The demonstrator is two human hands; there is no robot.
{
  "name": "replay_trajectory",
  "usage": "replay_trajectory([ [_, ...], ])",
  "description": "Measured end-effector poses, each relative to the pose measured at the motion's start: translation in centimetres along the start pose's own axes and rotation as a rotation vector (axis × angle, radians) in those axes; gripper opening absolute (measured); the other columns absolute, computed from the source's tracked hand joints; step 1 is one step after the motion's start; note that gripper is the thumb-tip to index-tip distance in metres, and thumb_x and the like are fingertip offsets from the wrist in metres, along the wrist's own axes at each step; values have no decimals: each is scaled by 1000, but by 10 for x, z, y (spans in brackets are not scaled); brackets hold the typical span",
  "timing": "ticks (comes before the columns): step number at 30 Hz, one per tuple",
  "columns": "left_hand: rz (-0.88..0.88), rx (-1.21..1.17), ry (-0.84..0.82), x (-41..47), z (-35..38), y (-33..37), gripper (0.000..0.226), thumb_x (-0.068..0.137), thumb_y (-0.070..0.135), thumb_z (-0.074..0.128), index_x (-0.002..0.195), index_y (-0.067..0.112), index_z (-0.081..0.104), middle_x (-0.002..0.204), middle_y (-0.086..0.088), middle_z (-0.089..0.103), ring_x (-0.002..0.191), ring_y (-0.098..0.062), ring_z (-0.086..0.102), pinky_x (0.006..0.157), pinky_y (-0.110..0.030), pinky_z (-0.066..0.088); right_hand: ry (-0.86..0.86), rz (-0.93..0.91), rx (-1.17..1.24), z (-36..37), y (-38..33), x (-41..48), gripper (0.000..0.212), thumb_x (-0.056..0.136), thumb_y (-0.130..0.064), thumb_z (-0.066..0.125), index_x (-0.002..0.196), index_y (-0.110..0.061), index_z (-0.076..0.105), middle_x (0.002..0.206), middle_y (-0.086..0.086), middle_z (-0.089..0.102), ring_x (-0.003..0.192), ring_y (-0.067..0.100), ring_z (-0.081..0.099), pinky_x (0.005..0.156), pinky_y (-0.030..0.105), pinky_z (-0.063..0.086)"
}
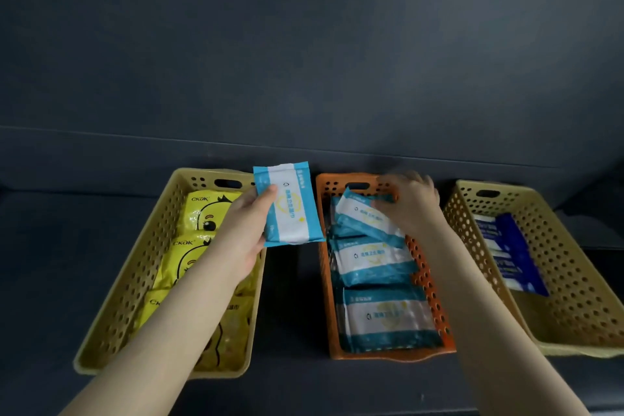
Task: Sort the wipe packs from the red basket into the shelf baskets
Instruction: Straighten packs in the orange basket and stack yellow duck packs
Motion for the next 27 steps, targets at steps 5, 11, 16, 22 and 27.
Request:
replay_trajectory([
  [5, -6, 36, -45, 2, 0, -2, 11, 96, 28, 55, 103, 24, 63, 104, 1, 71, 95, -15, 68, 74, -36, 56, -187, -25, 100, 33, 8, -19, 38, 80, -34, 72, 118, -35, 65, 135, -4, 49, 128, 24, 41, 110, 36, 30],
  [11, -27, 25, -55, 4, -2, -4, 15, 96, 27, 56, 107, 20, 63, 112, -3, 69, 103, -19, 66, 89, -44, 55, -204, -155, 145, 38, 6, -11, 38, 92, -13, 61, 127, -28, 62, 147, -10, 42, 140, 15, 29, 114, 26, 19],
  [16, -35, 5, -62, 7, -4, -6, 11, 95, 26, 56, 102, 20, 62, 112, -4, 69, 104, -20, 65, 83, -40, 56, -112, -159, 85, 40, 11, -12, 38, 91, -13, 63, 125, -28, 63, 148, -3, 43, 138, 20, 35, 117, 35, 25],
  [22, -8, 5, -51, 8, -4, -7, 10, 95, 25, 56, 103, 24, 62, 111, -2, 69, 102, -17, 66, 75, -35, 57, -118, -123, 141, 37, 11, -11, 35, 92, -9, 59, 124, -22, 65, 141, -3, 51, 130, 12, 45, 102, 8, 20],
  [27, 14, -63, -60, 6, 0, -5, 13, 95, 21, 57, 107, 23, 62, 111, -4, 69, 99, -19, 68, 63, -33, 58, -38, -60, 306, 21, 1, -29, 33, 92, -27, 62, 125, -21, 63, 125, -6, 60, 108, 4, 56, 91, 12, 38],
])
Point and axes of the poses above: each hand's wrist, its own x-axis towards the middle knuckle, its own z-axis out of the palm, y = z × x, the point moved 2 cm from there along x, towards the middle knuckle
